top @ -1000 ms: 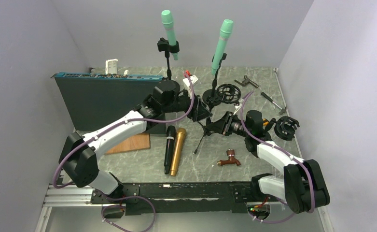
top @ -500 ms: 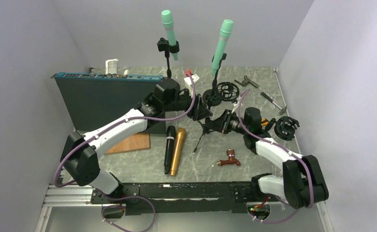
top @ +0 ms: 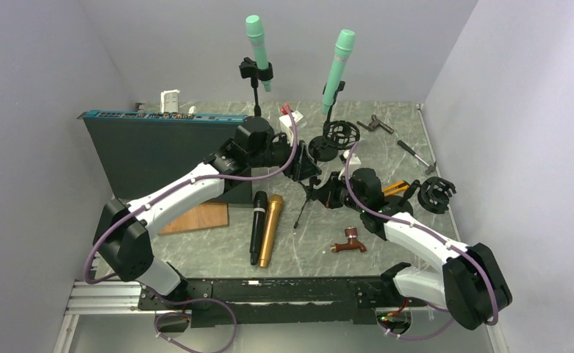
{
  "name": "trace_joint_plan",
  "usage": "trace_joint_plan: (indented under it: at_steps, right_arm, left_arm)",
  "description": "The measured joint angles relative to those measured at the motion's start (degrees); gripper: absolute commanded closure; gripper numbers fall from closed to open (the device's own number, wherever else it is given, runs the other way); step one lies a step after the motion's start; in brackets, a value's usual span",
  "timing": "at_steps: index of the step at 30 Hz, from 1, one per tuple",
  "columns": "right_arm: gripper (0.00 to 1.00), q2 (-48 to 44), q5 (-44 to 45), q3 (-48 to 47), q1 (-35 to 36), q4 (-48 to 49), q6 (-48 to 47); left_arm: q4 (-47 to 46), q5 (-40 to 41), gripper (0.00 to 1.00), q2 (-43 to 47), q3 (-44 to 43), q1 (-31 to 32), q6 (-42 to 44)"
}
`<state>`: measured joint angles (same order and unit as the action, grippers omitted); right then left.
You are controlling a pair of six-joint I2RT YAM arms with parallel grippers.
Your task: Remove the microphone from the stand
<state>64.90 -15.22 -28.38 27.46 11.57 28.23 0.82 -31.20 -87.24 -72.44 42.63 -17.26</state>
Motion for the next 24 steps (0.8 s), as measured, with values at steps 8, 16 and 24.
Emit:
trace_joint_plan:
  at_steps: [8, 16, 24]
  right_arm:
    - [1.0, -0.1, 1.5, 0.1, -0.1, -0.2, -0.3]
    - [0.57, -7.8, 1.0, 0.8, -1.2, -1.7, 2.9]
    - [0.47, -8.3, -9.4, 10.2, -13.0, 11.3, 15.5]
  left_arm:
    - [0.9, 2.3, 0.37, 0.2, 0.0, 0.0, 0.0]
    - [3.4, 6.8, 0.34, 1.6, -1.8, 0.0, 0.0]
    - [4.2, 12.1, 0.35, 1.7, -5.8, 0.0, 0.0]
